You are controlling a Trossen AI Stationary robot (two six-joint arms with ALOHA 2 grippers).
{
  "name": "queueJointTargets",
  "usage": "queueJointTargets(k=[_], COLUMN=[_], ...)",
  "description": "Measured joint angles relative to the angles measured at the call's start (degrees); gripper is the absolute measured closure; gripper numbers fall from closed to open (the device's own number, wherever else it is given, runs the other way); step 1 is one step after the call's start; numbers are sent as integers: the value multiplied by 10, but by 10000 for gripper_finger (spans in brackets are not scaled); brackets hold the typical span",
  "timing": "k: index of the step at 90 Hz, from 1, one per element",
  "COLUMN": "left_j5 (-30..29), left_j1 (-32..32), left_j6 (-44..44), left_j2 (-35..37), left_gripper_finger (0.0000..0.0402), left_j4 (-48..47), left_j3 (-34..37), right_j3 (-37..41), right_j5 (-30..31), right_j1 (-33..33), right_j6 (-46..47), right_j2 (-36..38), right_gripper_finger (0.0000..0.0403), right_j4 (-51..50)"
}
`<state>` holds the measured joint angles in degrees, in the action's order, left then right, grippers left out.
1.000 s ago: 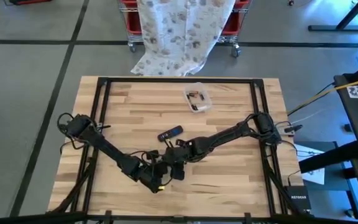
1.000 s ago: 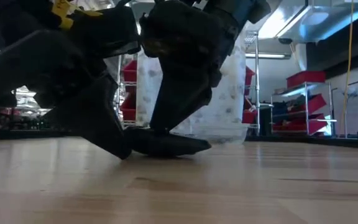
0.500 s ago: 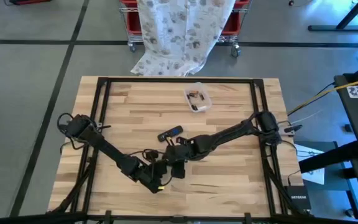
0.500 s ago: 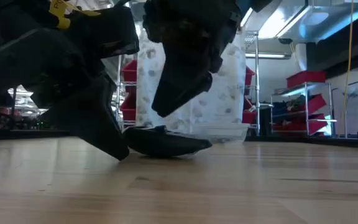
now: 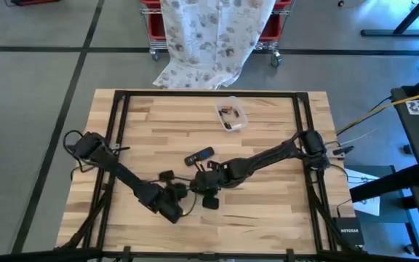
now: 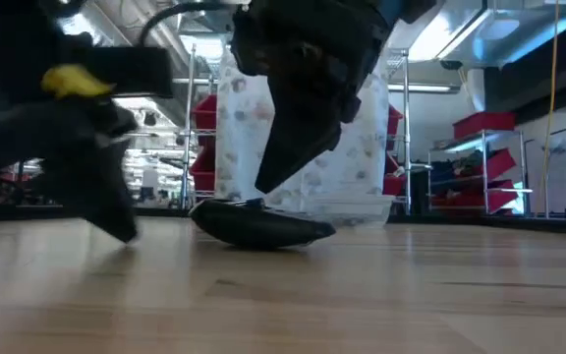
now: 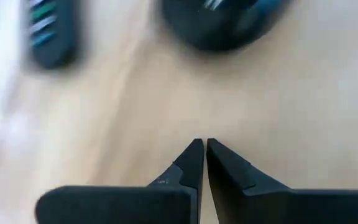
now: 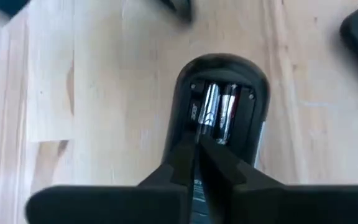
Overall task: Insert battery
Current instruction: Insert the white battery into the wireless mouse
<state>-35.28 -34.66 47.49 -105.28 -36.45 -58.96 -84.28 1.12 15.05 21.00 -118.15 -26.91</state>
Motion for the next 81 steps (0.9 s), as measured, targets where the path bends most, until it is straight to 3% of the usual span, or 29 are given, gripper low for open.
queueJointTargets(k=[12, 31, 49, 81], left_j5=[-33, -64, -54, -20], left_j1=[1, 27, 57, 65], left_j6=[-2, -154, -254, -280], left_j2=[7, 6, 6, 6], left_gripper_finger=[399, 399, 399, 399], left_j4=[-46, 21, 101, 134], left_j3=[1, 4, 4, 5], right_j3=[16, 29, 29, 29], right_j5=[-7, -7, -7, -7], right_j1=[0, 0, 0, 0], right_j6=[1, 11, 10, 3], right_j2=[0, -1, -1, -1], right_gripper_finger=[402, 402, 402, 403], right_j4=[10, 39, 44, 45])
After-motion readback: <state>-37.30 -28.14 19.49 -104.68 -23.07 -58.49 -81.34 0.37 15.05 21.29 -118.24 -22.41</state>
